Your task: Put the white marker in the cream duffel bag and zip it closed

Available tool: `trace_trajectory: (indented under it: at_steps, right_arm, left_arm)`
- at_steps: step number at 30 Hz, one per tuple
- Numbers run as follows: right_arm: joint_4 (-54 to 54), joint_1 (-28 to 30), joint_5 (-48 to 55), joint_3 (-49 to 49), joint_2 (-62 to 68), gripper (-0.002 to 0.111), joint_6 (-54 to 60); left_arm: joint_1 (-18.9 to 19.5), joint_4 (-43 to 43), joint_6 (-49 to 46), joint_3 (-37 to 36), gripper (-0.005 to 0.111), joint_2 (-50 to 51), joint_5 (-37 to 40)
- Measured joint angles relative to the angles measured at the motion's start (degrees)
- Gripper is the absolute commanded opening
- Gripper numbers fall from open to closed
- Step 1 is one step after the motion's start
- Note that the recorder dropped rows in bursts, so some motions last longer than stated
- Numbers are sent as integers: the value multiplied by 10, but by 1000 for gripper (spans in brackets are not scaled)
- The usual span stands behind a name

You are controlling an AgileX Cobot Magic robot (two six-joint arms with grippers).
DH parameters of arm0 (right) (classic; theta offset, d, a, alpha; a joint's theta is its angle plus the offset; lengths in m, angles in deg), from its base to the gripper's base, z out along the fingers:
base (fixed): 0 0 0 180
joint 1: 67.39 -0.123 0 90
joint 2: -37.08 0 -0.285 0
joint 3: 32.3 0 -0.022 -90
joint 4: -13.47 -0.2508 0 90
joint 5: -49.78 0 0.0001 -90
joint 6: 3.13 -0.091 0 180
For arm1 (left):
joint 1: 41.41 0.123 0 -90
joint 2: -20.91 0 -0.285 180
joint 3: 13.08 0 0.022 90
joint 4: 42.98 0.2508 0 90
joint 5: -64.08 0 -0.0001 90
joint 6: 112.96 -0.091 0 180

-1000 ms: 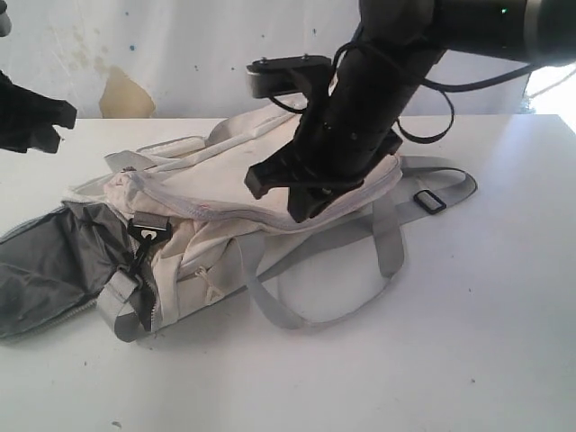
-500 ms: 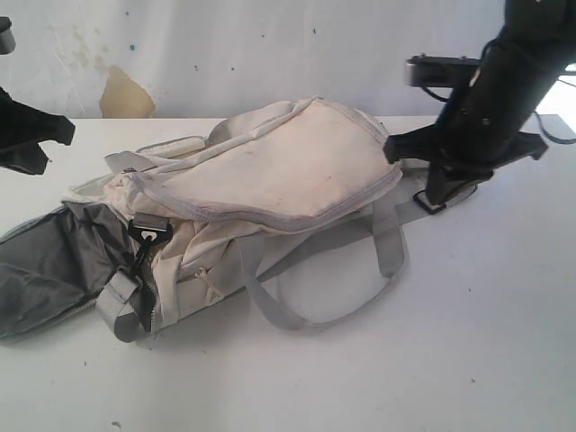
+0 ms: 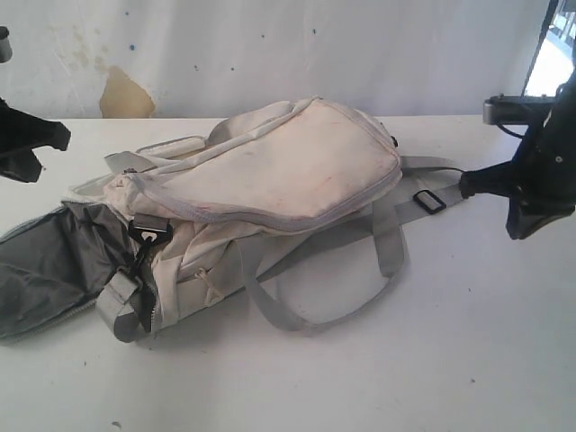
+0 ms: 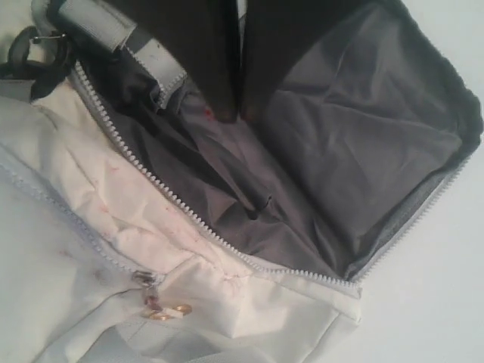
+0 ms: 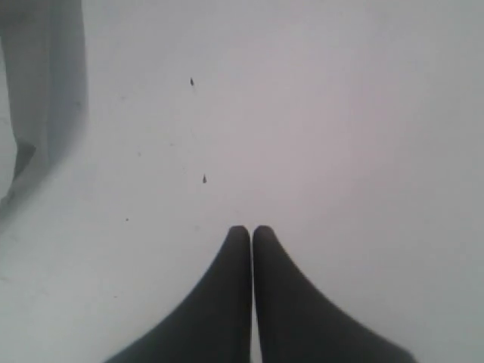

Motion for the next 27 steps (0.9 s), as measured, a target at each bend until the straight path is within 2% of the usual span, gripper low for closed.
trace_trajectory:
  at_steps: [5,12,17,24,27]
  right_arm:
    - [3,6,-26,35,-9,0,25]
    - [3,57,-31,58,-27,0,29]
    - [7,69,-37,69,-65,0,31]
    - [3,70,-42,70,-118,0,47]
    - [3,70,-42,70,-132,0,48]
  left_arm:
    - [17,12,2,0,0,1,20]
    - [19,37,2,0,0,-8,33]
    - [23,44,2,0,0,-8,34]
    - [72,48,18,0,0,-8,45]
    - [77,50,11,0,0,-10,51]
